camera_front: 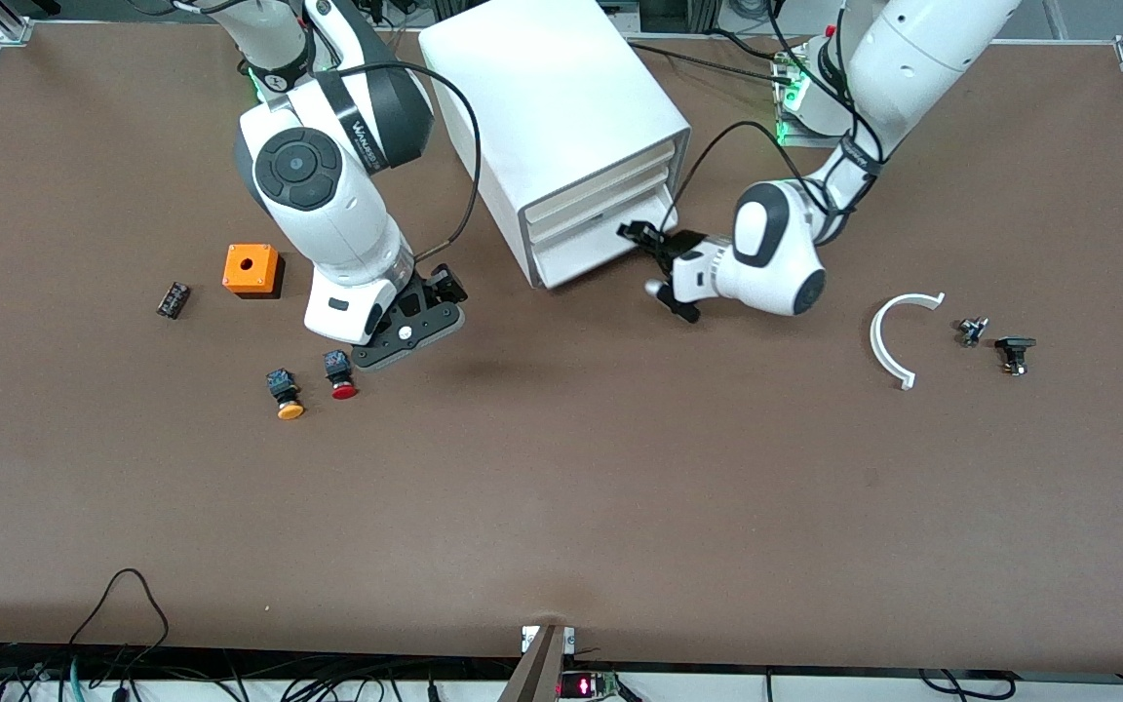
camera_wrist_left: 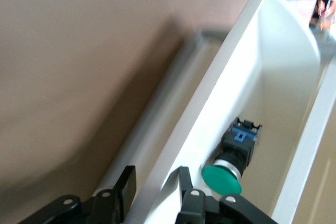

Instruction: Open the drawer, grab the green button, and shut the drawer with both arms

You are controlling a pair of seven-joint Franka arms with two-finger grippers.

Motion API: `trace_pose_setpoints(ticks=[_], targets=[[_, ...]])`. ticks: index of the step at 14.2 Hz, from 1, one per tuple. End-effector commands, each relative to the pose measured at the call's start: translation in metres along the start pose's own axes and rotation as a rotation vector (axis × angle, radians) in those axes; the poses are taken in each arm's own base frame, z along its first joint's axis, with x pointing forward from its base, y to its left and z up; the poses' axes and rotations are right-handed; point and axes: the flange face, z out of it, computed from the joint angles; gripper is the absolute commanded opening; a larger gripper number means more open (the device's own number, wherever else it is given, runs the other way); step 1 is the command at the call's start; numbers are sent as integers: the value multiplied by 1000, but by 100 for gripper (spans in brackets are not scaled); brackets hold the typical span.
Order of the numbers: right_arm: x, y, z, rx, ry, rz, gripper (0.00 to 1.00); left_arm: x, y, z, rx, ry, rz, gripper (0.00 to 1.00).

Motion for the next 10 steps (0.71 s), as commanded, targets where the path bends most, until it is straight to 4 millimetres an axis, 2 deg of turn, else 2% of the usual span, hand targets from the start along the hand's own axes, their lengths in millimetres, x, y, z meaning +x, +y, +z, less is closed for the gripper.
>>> trace_pose_setpoints(ticks=[1, 2, 3, 6, 7, 8, 9, 10], targets=[[7, -5, -7, -1, 5, 3, 100, 26, -20, -43, 110, 90, 84, 0], [8, -13, -6, 8, 6, -11, 100, 27, -26, -50, 119, 109, 63, 71], [13, -21, -8, 16, 17, -24, 100, 27, -26, -58, 123, 122, 75, 100], [29, -72, -8, 61, 44, -106, 100, 29, -7, -95, 150, 183, 115, 100], [31, -93, -8, 69, 51, -140, 100, 30, 1, -115, 162, 220, 128, 100], [31, -117, -7, 73, 54, -185, 100, 28, 10, -149, 184, 277, 138, 100], [33, -135, -7, 77, 65, -220, 100, 17, 6, -212, 226, 377, 124, 100], [36, -147, -5, 79, 71, -255, 100, 3, 16, -279, 269, 493, 128, 100]])
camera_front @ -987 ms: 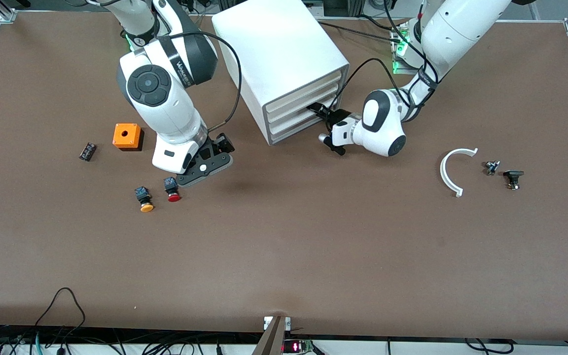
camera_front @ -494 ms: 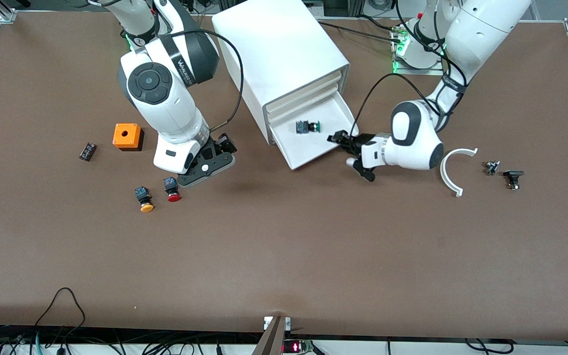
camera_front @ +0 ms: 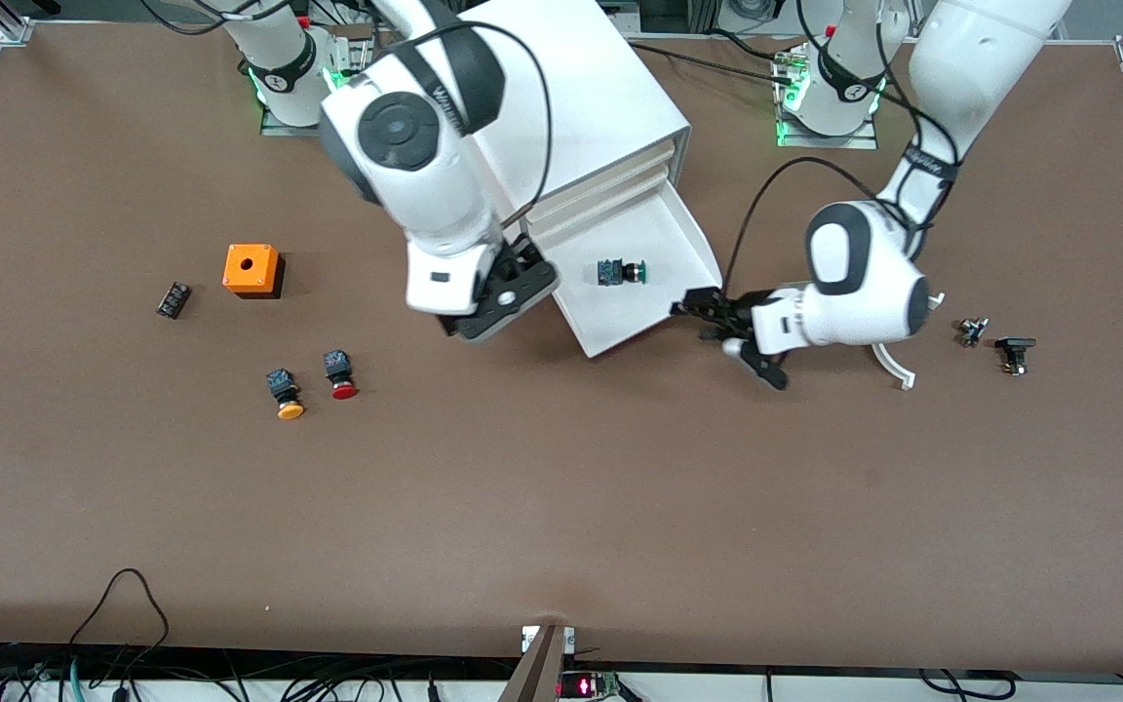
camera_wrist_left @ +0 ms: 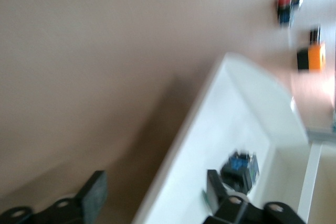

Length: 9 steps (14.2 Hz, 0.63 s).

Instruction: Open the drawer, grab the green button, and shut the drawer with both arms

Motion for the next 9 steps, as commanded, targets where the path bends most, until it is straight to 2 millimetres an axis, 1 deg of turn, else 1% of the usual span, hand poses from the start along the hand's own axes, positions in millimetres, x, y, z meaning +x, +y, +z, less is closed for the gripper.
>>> trace_pose_setpoints(ticks=[1, 2, 3, 4, 5, 6, 7, 8, 9], targets=[[20, -35, 7, 6, 19, -127, 100, 9, -6, -162, 121, 214, 18, 100], [24, -46, 12, 10, 23, -205, 100, -2, -21, -212, 178, 257, 11, 100], [26, -57, 22, 17, 19, -294, 100, -16, -30, -246, 207, 231, 11, 100], [28, -69, 29, 23, 16, -383, 100, -29, -35, -291, 239, 199, 16, 100], [27, -79, 38, 29, 7, -463, 100, -37, -29, -322, 308, 156, 49, 100], [25, -87, 42, 37, 0, -528, 100, -40, -15, -347, 403, 101, 89, 100], [23, -94, 51, 43, -16, -585, 100, -42, 0, -368, 475, 40, 94, 100], [21, -101, 56, 49, -24, -639, 100, -45, 10, -386, 537, -25, 62, 100], [20, -104, 67, 56, -36, -686, 100, -50, 14, -396, 594, -70, 20, 100]])
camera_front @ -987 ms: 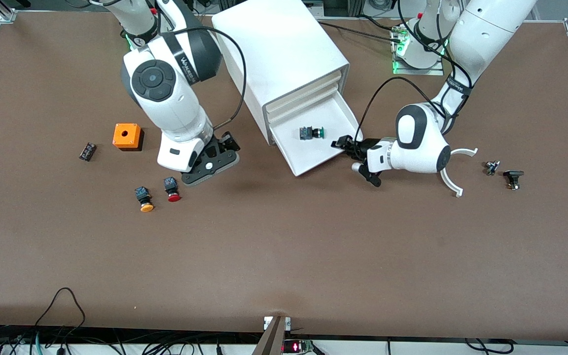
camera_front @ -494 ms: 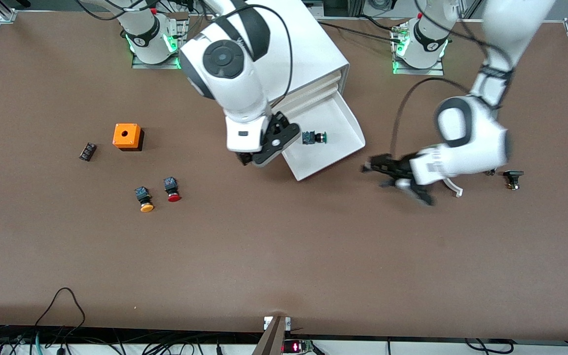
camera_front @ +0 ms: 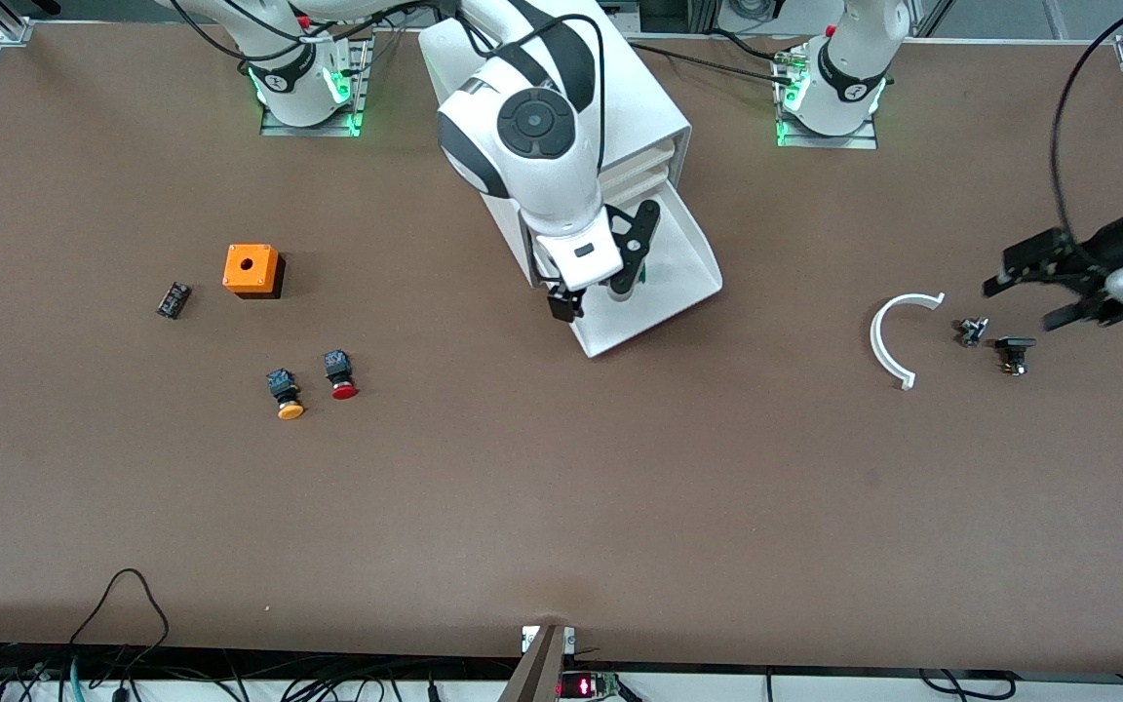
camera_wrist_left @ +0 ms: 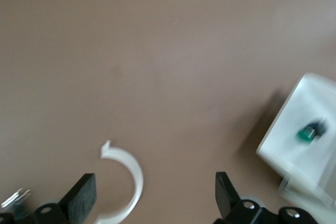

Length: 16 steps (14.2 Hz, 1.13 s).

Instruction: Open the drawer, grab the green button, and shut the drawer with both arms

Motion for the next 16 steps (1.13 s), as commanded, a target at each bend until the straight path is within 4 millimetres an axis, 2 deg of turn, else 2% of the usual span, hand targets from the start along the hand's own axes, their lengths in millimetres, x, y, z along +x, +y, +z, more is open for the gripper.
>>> trace_pose_setpoints(ticks=[1, 2, 3, 6, 10, 11, 16], targets=[[8, -8, 21, 22, -25, -135, 100, 0, 6, -27, 145, -132, -53, 100], [10, -14, 34, 31, -40, -160, 100, -1, 7, -22, 169, -155, -81, 100], [11, -20, 49, 38, -58, -174, 100, 0, 8, -6, 180, -182, -112, 100], [17, -41, 88, 64, -91, -194, 100, 6, 22, -6, 217, -182, -145, 100], [22, -60, 105, 74, -107, -219, 100, 15, 41, -13, 221, -159, -179, 100], [20, -59, 112, 66, -123, -228, 100, 21, 52, -12, 218, -157, -157, 100], [17, -61, 137, 77, -145, -235, 100, 18, 65, -25, 211, -139, -144, 100]])
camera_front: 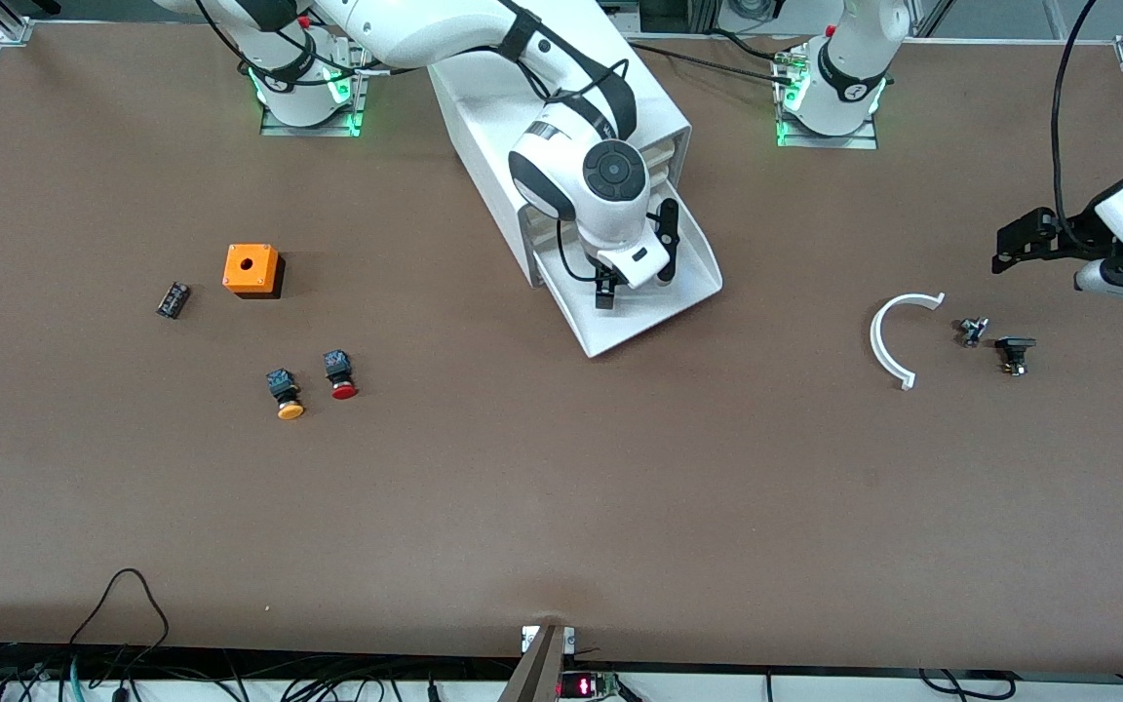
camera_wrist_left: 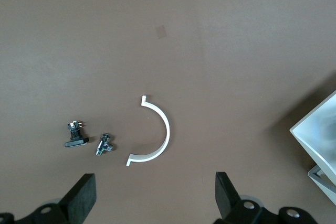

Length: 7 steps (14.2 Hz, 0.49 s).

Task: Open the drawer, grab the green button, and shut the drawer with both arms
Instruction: 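Close the right gripper on the green push button in the drawer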

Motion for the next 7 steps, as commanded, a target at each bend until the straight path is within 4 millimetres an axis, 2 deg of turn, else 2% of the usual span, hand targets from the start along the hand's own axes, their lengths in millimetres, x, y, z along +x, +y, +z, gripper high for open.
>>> trace_pose_setpoints(ticks=[1, 4, 7], targets=[[8, 0, 6, -15, -1, -24, 100, -7, 4, -9, 6, -6, -2, 100], [11, 1, 10, -28, 17, -21, 99, -7, 4, -6, 4, -13, 10, 100], [11, 1, 17, -29, 14, -24, 92, -6, 4, -3, 2, -19, 10, 100]])
